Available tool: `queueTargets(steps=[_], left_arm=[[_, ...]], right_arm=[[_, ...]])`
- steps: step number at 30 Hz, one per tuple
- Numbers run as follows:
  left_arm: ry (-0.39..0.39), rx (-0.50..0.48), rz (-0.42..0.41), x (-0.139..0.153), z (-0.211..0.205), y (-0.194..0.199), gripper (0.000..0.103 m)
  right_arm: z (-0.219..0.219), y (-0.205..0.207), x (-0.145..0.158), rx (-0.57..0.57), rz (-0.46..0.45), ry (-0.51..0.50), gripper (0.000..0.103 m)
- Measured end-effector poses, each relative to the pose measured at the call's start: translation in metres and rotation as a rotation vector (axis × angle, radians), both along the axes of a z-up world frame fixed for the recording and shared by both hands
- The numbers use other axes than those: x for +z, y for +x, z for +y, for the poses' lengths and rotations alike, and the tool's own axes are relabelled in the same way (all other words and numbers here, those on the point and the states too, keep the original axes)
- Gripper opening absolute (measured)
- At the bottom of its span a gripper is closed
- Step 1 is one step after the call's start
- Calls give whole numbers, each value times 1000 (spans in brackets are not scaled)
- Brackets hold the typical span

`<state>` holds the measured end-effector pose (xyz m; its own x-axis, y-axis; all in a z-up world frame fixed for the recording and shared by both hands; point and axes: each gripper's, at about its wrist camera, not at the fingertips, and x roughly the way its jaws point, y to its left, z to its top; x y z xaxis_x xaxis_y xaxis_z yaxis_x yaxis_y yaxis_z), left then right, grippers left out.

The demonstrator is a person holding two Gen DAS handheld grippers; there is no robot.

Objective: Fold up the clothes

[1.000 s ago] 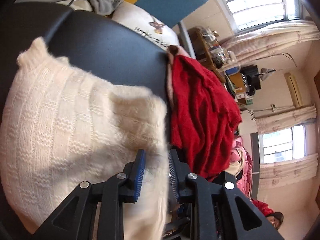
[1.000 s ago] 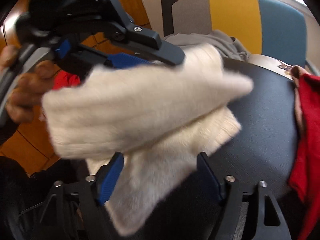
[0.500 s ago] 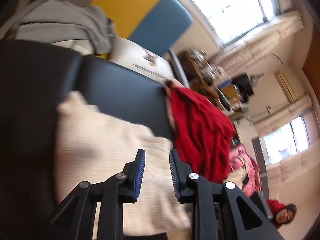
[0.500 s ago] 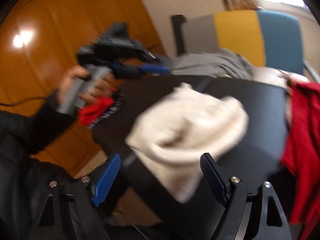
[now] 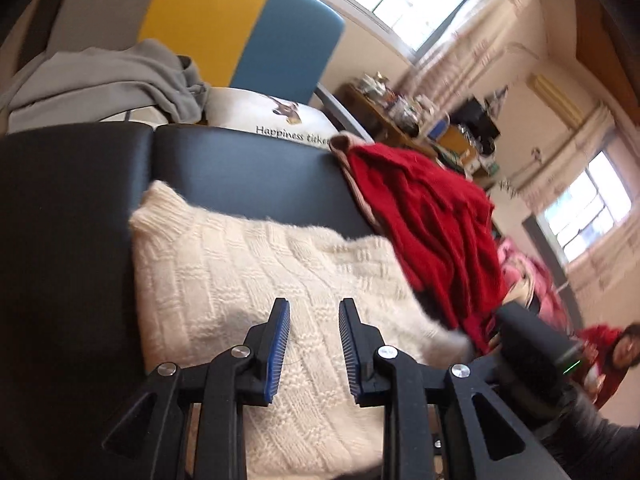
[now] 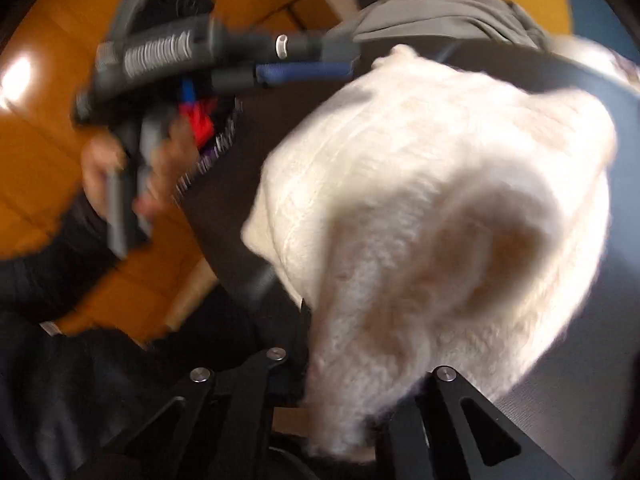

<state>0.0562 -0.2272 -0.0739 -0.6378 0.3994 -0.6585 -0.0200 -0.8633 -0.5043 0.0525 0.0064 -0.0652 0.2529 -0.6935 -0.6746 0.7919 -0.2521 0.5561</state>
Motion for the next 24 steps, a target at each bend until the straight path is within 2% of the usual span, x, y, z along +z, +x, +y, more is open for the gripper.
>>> queueTargets(steps=[1, 2, 5, 7, 9, 11, 12, 13, 14, 15, 20, 22, 24], left_arm=[[-10, -19, 6, -3, 3, -1, 26], [-23, -29, 2, -7, 5, -2, 26], [-39, -43, -54, -26, 5, -8, 25], [-26, -47, -76, -38, 5, -11, 23], [-28, -35, -70, -39, 7, -10, 23], [-40, -25, -62, -38, 9, -8, 23], [-51, -22, -56, -36, 10, -7, 23], [-52, -16, -45, -34, 11, -4, 23], [-50, -9, -32, -31, 11, 0, 23], [-47, -2, -19, -28, 11, 3, 23], [-35, 33, 47, -16, 11, 20, 24], [-33, 44, 67, -11, 12, 27, 24], [-39, 37, 73, -11, 14, 32, 24]], right_arm=[[14, 1, 10, -20, -27, -82, 7], [27, 1, 8, -48, -58, -116, 7], [59, -5, -27, -145, -156, -88, 7], [67, 0, -54, -169, -149, 0, 7], [73, 3, -66, -190, -192, -41, 7], [82, 4, -61, -226, -203, -68, 14], [87, 5, -57, -235, -207, -77, 22], [93, 6, -50, -245, -204, -85, 36], [102, 8, -41, -259, -196, -93, 44], [111, 8, -32, -277, -184, -107, 59], [143, -16, 7, -423, -122, -226, 62], [134, -37, 10, -481, -121, -253, 62], [113, -57, 1, -529, -132, -227, 62]])
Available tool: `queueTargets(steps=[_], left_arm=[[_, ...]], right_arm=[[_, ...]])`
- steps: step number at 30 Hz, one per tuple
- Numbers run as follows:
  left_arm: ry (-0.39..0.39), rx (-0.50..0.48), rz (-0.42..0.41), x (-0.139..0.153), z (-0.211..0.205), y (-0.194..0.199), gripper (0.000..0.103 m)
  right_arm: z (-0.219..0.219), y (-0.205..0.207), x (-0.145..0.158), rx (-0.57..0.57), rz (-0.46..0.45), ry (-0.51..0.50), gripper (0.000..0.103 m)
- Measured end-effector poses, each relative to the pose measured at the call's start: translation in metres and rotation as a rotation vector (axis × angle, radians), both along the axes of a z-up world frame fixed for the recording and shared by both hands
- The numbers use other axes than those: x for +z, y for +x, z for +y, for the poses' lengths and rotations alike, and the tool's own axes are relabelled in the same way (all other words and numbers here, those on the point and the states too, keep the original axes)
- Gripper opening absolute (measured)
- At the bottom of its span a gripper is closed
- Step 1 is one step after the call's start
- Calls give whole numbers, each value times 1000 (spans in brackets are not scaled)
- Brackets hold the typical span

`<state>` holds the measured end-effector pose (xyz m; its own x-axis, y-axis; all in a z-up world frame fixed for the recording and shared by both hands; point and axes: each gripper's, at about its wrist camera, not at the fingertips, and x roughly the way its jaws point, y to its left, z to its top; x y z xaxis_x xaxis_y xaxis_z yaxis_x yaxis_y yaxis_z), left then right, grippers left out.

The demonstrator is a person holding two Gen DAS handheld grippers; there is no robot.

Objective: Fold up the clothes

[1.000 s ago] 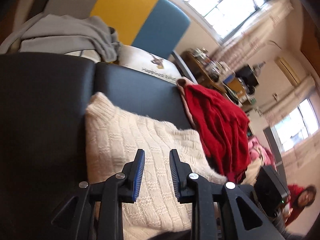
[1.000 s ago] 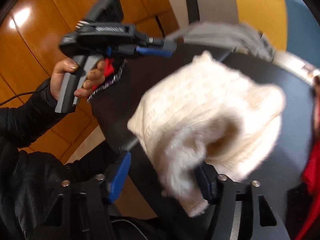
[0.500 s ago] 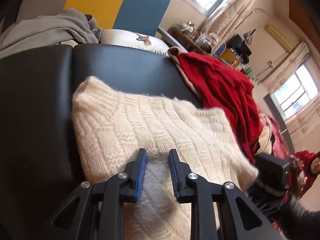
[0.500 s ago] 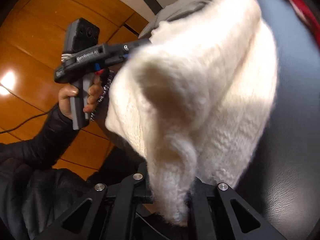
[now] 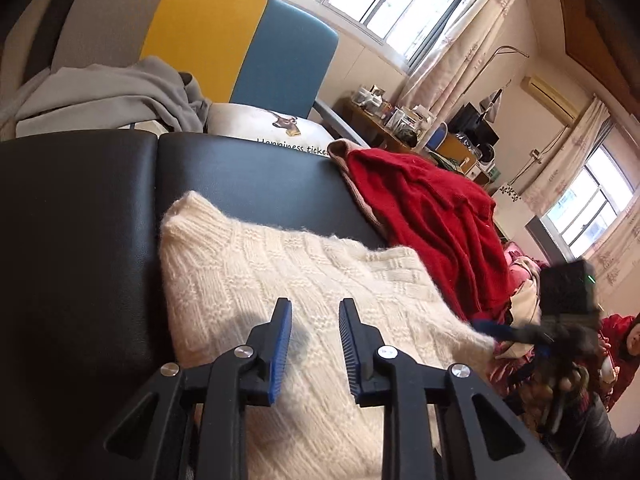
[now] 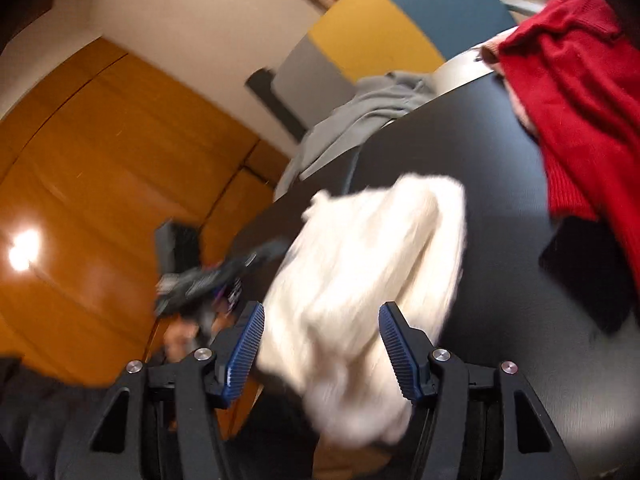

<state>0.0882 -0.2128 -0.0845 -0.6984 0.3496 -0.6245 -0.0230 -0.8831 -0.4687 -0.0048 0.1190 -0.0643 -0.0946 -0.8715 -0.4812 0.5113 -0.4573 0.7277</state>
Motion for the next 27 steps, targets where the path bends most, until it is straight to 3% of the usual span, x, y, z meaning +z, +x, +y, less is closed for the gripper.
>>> queueTargets(steps=[2, 5, 6, 7, 8, 12, 15, 18, 21, 27], left_arm=[[-4, -28, 3, -2, 5, 4, 24], [-10, -70, 7, -4, 13, 10, 24], [-12, -84, 8, -5, 16, 12, 24], [-14, -98, 10, -6, 18, 14, 25], [-16, -112, 11, -6, 21, 16, 25], [-24, -169, 17, -10, 31, 24, 26], [-30, -211, 21, -12, 39, 30, 26], [-59, -245, -9, -20, 50, 27, 26], [-53, -255, -35, -24, 55, 22, 26], [-19, -233, -36, -13, 50, 12, 26]], right_arm=[[-21, -22, -15, -25, -53, 33, 62], [-49, -40, -24, -28, -87, 42, 52], [-57, -43, -24, -31, -74, 69, 39], [-62, -45, -21, -38, -43, 114, 18], [-68, -46, -15, -37, -8, 146, 15], [-75, -36, 30, -37, 198, 213, 13], [-58, -41, 33, -100, 271, 314, 12], [-36, -62, -21, -152, 139, 368, 13], [-9, -74, -72, -213, -19, 206, 19], [8, -88, -94, -229, -104, 51, 21]])
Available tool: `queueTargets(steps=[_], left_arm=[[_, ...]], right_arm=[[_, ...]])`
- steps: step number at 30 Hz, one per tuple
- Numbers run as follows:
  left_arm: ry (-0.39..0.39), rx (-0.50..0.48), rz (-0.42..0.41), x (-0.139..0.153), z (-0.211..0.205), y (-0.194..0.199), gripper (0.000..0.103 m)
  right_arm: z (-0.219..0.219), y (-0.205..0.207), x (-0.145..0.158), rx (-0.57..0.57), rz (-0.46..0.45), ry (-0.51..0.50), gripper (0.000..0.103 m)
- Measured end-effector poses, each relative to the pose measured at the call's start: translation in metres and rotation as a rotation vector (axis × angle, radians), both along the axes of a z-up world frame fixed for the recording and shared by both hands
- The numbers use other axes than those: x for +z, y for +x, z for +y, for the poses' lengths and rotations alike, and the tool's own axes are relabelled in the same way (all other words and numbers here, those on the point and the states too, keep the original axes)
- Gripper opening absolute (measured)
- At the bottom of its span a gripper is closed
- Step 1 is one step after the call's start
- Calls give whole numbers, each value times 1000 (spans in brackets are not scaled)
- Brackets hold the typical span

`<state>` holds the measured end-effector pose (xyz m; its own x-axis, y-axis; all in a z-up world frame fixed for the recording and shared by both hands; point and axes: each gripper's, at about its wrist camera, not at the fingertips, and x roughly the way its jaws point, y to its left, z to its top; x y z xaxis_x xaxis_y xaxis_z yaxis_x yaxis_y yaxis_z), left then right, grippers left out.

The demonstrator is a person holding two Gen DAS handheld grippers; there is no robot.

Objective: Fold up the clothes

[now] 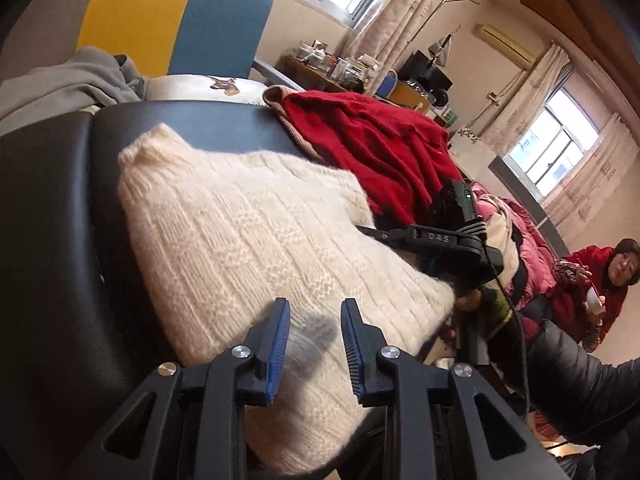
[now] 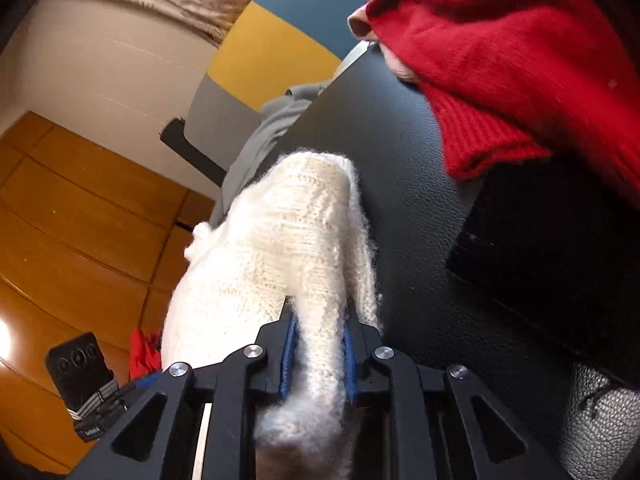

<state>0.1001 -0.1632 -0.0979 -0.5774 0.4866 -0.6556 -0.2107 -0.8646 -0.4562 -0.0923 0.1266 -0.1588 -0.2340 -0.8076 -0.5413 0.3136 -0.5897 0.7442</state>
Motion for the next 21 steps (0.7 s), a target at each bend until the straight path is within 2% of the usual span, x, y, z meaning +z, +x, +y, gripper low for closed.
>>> queueTargets(steps=[2, 3, 4, 9, 13, 16, 19, 20, 21], left_arm=[[-7, 3, 10, 4, 1, -2, 26], [-10, 4, 15, 6, 1, -3, 26], [-13, 6, 19, 8, 1, -5, 26], [-28, 19, 32, 11, 2, -8, 26], [-22, 26, 22, 4, 3, -10, 27], [-19, 31, 14, -1, 4, -11, 28], [-15, 36, 7, -6, 4, -13, 28], [-13, 37, 4, -8, 5, -13, 28], [-12, 39, 2, -10, 5, -13, 27]], right_arm=[[-1, -2, 10, 2, 30, 23, 31], [-2, -3, 18, 4, 53, 45, 41], [-2, 0, 28, 6, 88, 65, 45], [11, 32, 89, 41, 307, 139, 45], [-18, 68, 116, 213, 439, 214, 45], [-57, 90, 109, 338, 523, 373, 45], [-65, 94, 59, 401, 454, 582, 42], [-59, 93, 42, 383, 405, 583, 48], [-46, 91, 32, 343, 355, 510, 48]])
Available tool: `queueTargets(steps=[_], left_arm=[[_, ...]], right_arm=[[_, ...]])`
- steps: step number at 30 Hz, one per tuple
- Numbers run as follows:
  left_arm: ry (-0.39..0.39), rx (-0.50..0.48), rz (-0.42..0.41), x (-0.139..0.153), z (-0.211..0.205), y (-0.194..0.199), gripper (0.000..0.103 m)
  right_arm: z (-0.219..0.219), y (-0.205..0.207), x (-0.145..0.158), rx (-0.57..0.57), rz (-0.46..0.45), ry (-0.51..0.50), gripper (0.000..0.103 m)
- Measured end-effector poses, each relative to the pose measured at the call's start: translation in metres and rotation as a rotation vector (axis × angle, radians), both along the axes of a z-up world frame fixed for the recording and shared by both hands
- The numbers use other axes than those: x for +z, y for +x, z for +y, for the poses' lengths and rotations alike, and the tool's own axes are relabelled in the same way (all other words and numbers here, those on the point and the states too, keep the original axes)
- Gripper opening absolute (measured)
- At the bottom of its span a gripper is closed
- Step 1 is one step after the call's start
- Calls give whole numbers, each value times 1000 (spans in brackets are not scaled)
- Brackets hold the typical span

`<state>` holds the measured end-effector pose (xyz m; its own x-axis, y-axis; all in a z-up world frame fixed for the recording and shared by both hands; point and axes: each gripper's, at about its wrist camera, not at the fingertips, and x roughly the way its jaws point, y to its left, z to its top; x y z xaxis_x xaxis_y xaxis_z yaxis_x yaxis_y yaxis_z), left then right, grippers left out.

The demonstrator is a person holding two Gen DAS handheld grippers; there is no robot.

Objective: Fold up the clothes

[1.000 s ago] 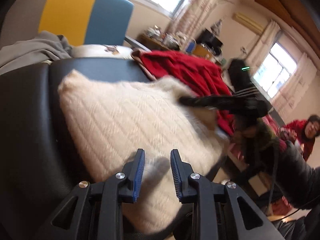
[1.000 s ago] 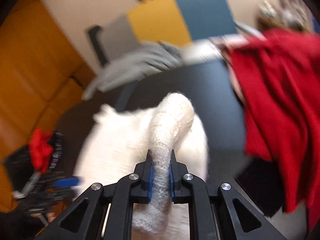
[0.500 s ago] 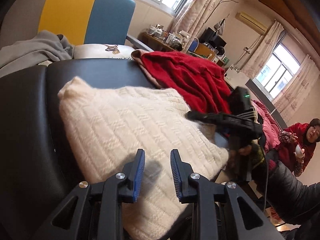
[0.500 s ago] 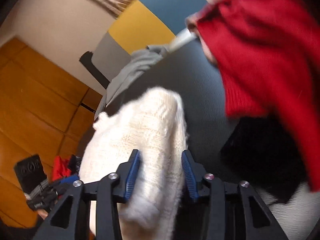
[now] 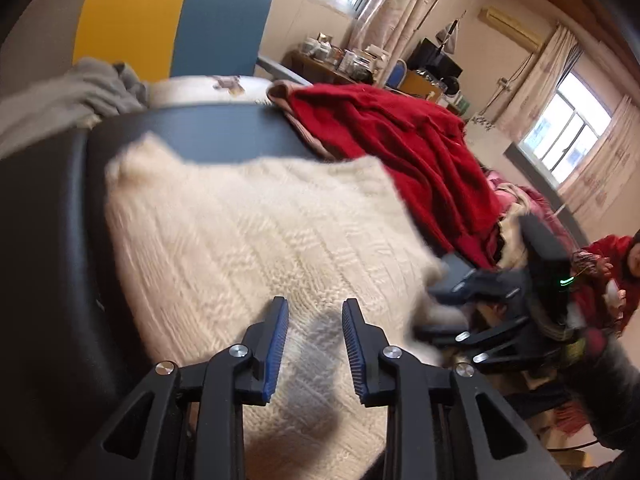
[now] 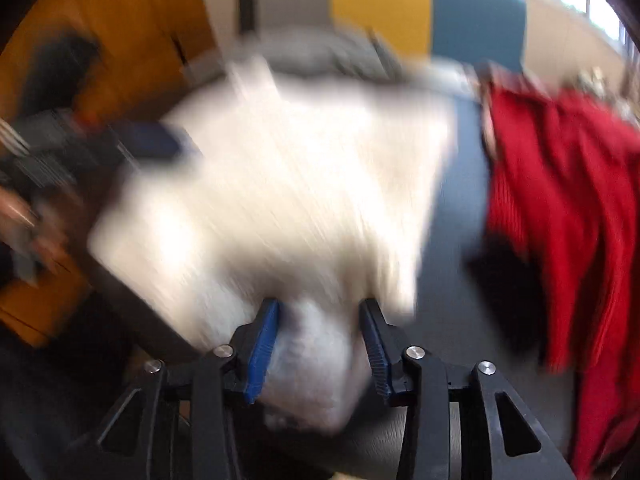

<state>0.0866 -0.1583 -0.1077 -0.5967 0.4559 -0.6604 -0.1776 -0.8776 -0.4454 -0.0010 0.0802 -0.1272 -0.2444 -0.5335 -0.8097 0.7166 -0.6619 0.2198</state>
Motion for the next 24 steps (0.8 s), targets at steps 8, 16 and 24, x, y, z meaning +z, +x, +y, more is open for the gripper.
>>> queueTargets(steps=[8, 16, 24], left_arm=[[36, 16, -5, 3, -6, -1, 27], [11, 101, 86, 43, -58, -20, 29], [-105, 51, -58, 11, -65, -94, 30]], right_arm=[[4, -4, -8, -67, -61, -73, 51], [-7, -11, 81, -44, 152, -126, 59], [-77, -28, 47, -7, 148, -20, 63]])
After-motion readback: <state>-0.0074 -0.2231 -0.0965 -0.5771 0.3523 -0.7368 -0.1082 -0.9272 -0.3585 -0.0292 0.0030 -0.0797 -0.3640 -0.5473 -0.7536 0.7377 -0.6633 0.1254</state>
